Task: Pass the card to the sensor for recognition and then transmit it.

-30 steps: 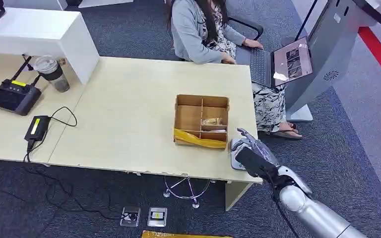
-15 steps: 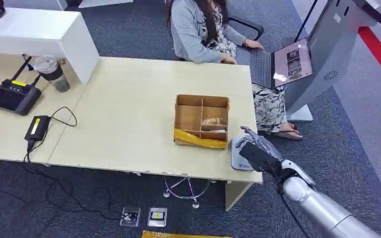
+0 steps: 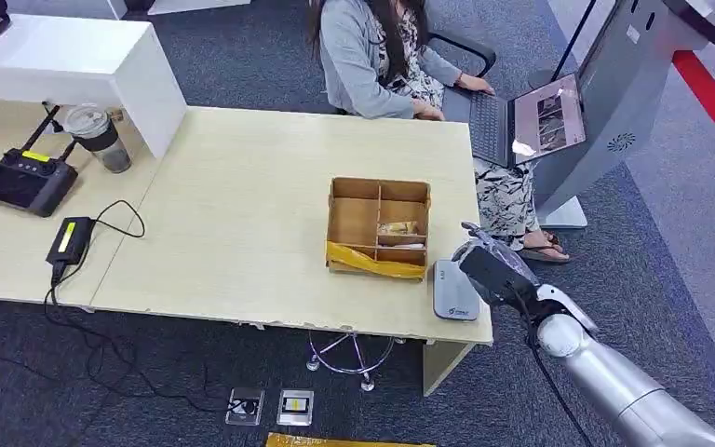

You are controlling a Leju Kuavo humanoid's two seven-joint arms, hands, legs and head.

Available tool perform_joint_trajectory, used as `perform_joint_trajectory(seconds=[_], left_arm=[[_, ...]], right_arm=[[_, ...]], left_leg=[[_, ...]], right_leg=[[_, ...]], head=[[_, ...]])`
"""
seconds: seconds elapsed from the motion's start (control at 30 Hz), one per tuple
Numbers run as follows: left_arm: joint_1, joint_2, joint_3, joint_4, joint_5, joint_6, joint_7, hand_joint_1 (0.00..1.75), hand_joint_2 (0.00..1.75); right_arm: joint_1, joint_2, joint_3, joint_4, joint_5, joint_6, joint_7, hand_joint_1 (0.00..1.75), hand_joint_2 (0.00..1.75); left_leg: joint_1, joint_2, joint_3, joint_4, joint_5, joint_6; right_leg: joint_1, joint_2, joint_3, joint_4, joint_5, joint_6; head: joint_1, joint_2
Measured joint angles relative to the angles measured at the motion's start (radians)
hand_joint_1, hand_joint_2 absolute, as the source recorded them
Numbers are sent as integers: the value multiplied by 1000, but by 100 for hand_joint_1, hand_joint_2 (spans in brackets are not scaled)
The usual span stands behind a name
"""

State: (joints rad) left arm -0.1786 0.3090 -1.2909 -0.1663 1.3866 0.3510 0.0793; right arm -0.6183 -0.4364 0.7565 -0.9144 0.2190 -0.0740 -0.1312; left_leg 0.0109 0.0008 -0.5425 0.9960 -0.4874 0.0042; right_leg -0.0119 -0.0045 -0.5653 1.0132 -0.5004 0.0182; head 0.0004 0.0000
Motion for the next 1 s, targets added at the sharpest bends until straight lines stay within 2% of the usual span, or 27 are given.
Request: perform_joint_trajectory(seconds=[0.27,0.33,0.37,0.77,1.0], left_arm=[[0,0,0,0,5,0,0,0,0],[0,-3,0,0,10,2,1,0,0],[0,-6,0,0,10,2,-10,0,0],[0,-6,-1,0,7,0,-21,0,0],[0,-7,-1,0,8,8,-5,0,0]], right_arm=[[0,10,-11,30,-3,2,-13,175,175],[12,32,-14,65,-12,10,-29,175,175],[57,48,-14,73,-9,-1,-24,175,175],[90,54,-15,85,-1,-29,-17,175,175],[78,63,-29,133,-52,-9,-39,175,175]], left_leg=[[0,0,0,0,0,0],[0,0,0,0,0,0],[0,0,0,0,0,0],[0,0,1,0,0,0],[0,1,1,0,0,0]], right_leg=[[0,0,0,0,0,0],[0,0,0,0,0,0],[0,0,0,0,0,0],[0,1,0,0,0,0],[0,1,0,0,0,0]], head=[[0,0],[0,0],[0,0],[0,0],[0,0]])
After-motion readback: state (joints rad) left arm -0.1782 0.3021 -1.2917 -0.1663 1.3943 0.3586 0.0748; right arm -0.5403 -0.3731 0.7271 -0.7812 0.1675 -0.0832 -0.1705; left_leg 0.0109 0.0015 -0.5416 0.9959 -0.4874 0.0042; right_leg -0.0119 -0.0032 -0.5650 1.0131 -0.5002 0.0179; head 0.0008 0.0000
